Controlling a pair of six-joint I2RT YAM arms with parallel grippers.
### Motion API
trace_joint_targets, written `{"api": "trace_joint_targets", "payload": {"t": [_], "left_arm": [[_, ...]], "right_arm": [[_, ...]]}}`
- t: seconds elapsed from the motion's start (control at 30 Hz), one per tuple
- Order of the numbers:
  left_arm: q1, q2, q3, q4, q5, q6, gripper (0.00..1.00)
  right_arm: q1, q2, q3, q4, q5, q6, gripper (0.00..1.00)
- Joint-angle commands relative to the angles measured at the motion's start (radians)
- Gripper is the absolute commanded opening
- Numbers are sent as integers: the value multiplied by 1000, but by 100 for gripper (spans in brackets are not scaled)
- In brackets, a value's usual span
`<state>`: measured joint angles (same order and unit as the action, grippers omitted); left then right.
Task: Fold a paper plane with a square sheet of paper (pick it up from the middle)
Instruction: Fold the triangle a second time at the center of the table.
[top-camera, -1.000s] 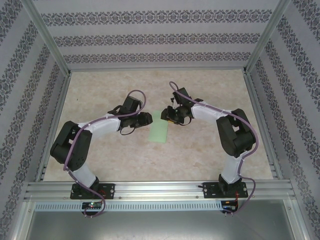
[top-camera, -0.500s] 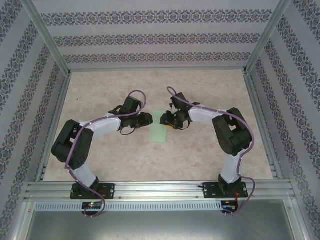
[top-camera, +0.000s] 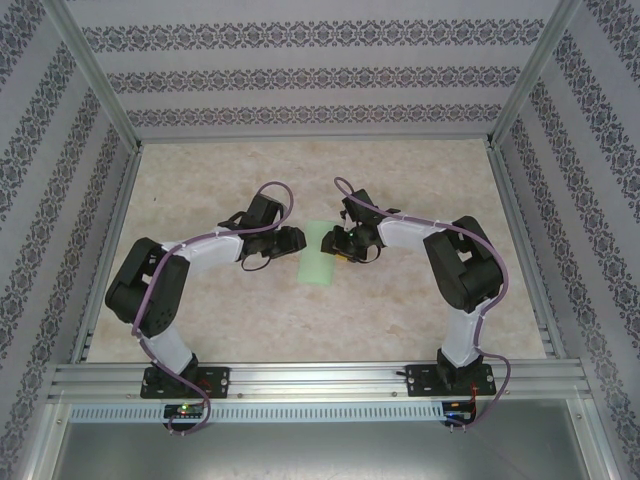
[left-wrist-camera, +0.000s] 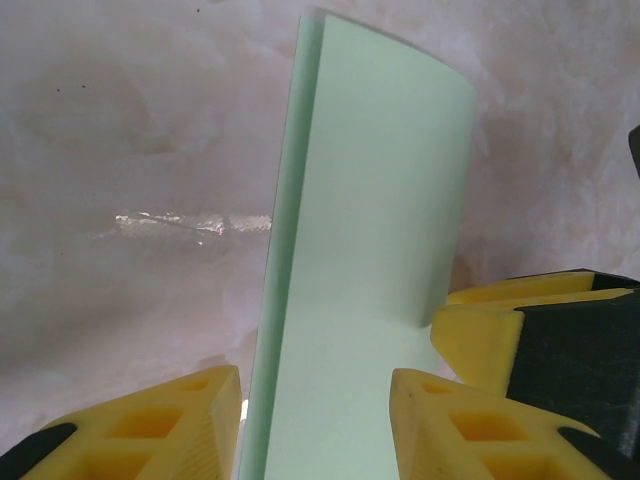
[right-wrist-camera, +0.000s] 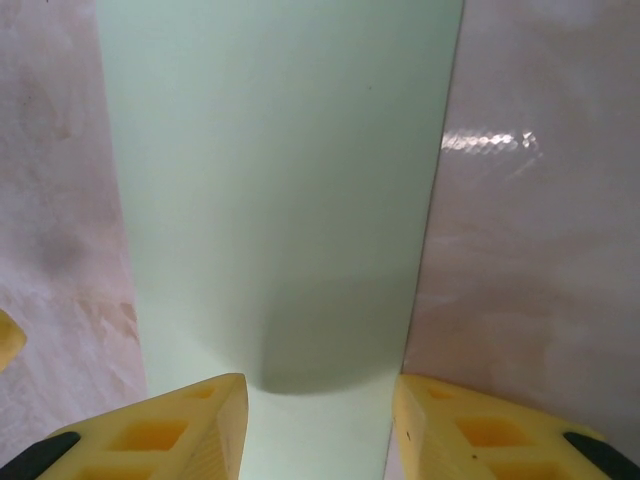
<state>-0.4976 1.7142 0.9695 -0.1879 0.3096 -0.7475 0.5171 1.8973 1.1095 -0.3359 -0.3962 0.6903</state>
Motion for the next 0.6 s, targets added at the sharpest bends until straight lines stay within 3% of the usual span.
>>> {"api": "trace_joint_targets", "payload": {"t": [0.0, 0.17, 0.37, 0.57], "left_arm": [[8, 14, 12, 23, 12, -10, 45], [8, 14, 7, 31, 10, -16, 45], [7, 40, 8, 70, 53, -42, 45], [8, 22, 1, 50, 23, -36, 45]], "right_arm": [[3, 19, -22, 26, 3, 16, 43], [2, -61, -49, 69, 25, 36, 44], [1, -1, -32, 96, -34, 65, 43], [14, -55, -13, 43, 29, 41, 44]]}}
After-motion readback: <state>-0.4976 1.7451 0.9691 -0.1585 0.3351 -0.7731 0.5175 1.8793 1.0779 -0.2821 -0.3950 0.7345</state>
